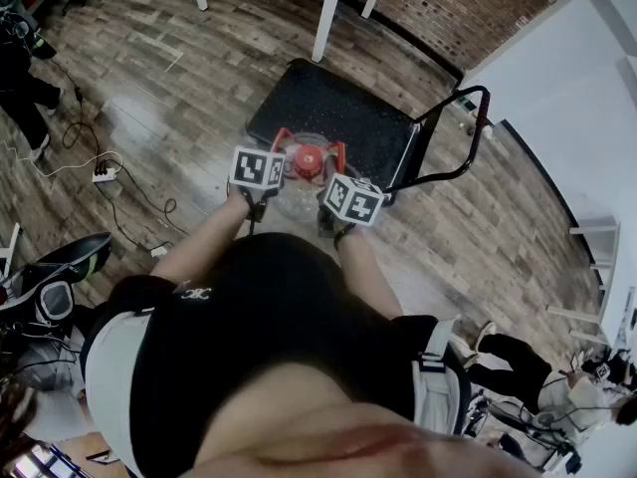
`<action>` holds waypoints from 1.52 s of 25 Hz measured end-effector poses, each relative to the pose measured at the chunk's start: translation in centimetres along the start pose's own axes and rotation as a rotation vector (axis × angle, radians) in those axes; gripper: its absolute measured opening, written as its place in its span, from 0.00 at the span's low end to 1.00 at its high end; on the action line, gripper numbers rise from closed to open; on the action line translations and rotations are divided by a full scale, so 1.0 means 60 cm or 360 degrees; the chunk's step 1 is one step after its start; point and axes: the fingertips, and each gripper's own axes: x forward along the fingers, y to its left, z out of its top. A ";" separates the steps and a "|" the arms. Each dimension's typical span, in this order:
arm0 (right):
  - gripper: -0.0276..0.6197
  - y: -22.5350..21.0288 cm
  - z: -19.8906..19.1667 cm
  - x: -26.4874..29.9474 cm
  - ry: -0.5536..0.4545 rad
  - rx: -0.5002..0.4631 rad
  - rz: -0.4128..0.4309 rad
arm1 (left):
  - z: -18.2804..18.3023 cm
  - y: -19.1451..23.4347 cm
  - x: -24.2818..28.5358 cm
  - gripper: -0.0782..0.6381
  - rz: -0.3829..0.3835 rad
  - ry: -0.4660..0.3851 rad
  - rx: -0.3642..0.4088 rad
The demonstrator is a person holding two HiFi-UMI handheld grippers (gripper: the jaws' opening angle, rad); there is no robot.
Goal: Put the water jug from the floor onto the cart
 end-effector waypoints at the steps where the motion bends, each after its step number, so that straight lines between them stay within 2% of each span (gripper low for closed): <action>1: 0.06 0.004 -0.004 0.000 -0.0002 0.0001 0.0005 | -0.005 0.004 -0.002 0.13 0.0004 0.0005 -0.0002; 14: 0.07 0.038 -0.030 0.010 0.0029 0.0020 -0.0012 | -0.028 0.032 -0.022 0.13 0.0000 0.0038 -0.0014; 22: 0.07 0.079 -0.036 0.027 0.0020 -0.0049 -0.0057 | -0.035 0.073 -0.032 0.13 -0.0047 0.0020 -0.0050; 34: 0.07 0.145 -0.031 0.073 -0.0008 -0.0065 -0.0156 | -0.007 0.150 -0.048 0.13 -0.0151 -0.0010 -0.0018; 38: 0.07 0.154 -0.038 0.091 0.0027 -0.0031 -0.0161 | -0.003 0.173 -0.047 0.13 -0.0166 -0.0017 -0.0031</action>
